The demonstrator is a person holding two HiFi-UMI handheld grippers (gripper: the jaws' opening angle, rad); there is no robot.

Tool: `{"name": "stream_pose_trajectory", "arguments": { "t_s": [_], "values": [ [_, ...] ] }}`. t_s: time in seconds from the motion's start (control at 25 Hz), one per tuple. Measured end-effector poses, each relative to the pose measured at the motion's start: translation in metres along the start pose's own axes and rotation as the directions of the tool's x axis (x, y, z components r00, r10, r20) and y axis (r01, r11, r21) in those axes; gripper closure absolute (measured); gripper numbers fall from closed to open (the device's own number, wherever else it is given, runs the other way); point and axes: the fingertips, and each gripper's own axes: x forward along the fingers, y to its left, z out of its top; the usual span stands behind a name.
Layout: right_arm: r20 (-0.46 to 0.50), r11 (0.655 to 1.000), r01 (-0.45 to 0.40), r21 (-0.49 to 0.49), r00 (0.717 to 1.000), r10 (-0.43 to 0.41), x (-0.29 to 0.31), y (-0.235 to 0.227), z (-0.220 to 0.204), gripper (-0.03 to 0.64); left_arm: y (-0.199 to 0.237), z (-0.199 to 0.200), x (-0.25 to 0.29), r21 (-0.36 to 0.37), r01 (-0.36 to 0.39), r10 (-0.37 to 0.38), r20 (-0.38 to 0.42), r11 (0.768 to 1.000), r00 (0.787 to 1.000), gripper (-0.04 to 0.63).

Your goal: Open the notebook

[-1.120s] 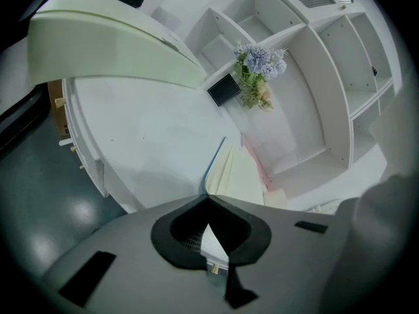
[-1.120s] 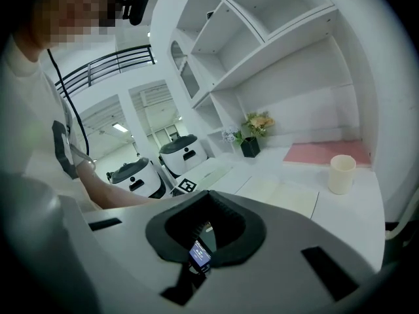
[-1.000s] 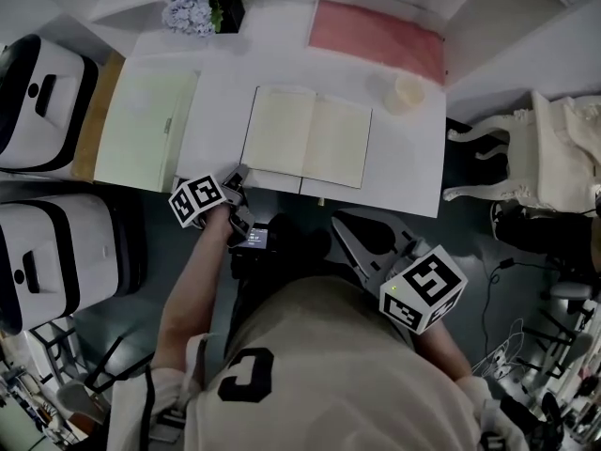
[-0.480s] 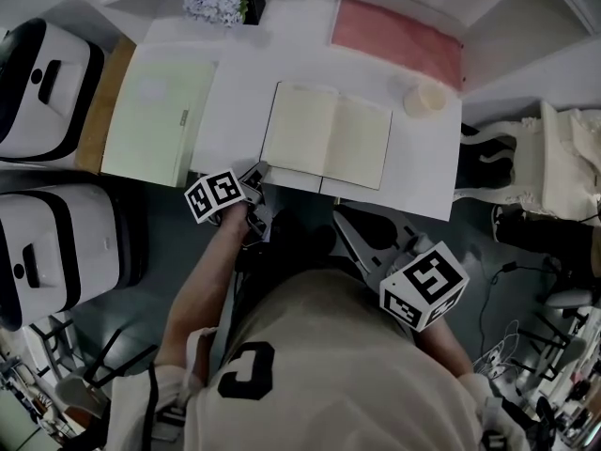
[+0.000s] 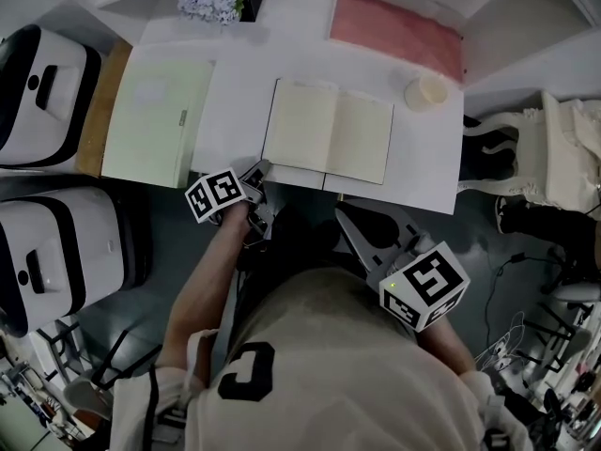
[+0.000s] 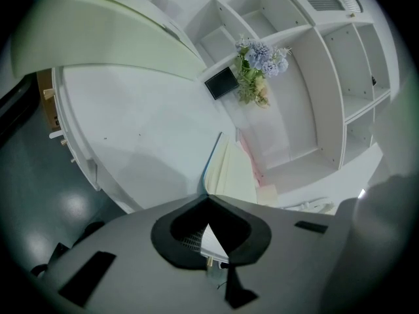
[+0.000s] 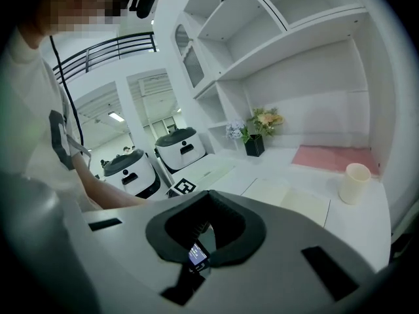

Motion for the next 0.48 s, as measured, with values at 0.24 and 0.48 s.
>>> {"name": "stream_pose_trajectory", "arguments": {
  "t_s": [0.24,0.48],
  "values": [
    [-0.003,1.0,-0.002,0.001,1.0,0.002,0.0005,-0.0004,-0.0007,0.597,-0.0009,-0.0006,-0.0006,0.016,0.003,-0.003,-0.006,1.0,1.0,0.583],
    [-0.004,1.0,-0.003,-0.005,1.0,0.003,0.0008,-0.0018,0.0012,0.597,-0.0017,-0.0008,-0.0001,0.021,0.006,-0.006,-0.019,1.0,1.0,0.582]
  ]
}}
